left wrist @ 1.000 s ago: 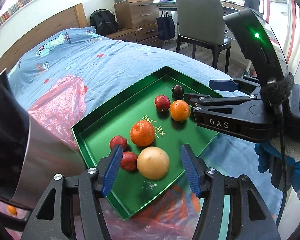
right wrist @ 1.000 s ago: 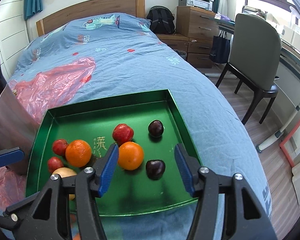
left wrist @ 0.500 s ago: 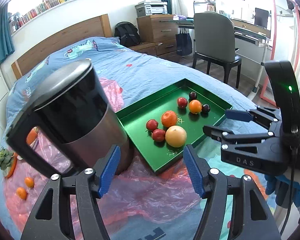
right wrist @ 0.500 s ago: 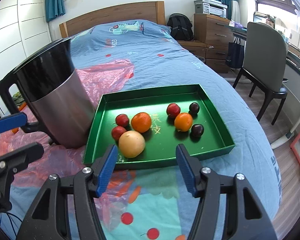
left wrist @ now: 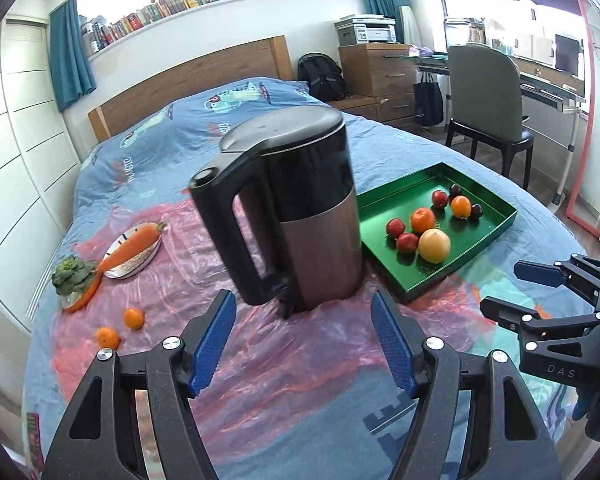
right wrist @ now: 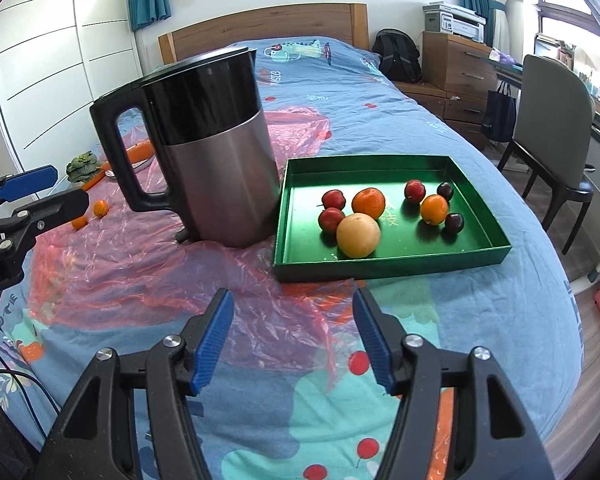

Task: Organize fruits
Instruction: 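Withdraw both tools from the tray toward the last two oranges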

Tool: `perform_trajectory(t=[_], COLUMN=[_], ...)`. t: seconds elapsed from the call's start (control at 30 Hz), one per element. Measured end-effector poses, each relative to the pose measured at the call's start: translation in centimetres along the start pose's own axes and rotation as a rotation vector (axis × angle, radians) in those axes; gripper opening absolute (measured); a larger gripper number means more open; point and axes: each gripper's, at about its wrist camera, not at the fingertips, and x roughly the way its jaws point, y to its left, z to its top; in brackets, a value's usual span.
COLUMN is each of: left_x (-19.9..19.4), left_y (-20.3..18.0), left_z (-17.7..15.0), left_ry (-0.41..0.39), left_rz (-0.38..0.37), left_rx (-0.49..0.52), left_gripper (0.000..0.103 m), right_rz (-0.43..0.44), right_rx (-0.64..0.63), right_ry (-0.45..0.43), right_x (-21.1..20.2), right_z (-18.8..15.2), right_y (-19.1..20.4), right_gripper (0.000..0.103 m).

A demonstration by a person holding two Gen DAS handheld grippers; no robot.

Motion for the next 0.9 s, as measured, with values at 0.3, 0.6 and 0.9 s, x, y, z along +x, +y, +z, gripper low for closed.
perform_trajectory(t=[0.3, 0.6, 0.9], left_x=[-2.3, -4.0, -4.5], left_y=[4.7, 8.8, 13.6], left_z=[-2.4, -3.7, -6.2], left_ry=[-0.001, -0.02, -0.001], left_rz=[0.062, 0.124, 0.224], left_rx=[-0.093, -0.163, -0.203], left_gripper=[0.065, 0.066, 0.066], right_rz=[0.063, 0.092, 0.093], right_rx=[-0.039, -0.071, -0.094], right_ry=[-0.005, 0.0, 0.001], right_x=[-0.8, -1.2, -1.6], right_z=[-1.2, -1.9, -1.6], right_y=[4.8, 7.5, 8.6], right_gripper=[0.076, 0.076, 0.077])
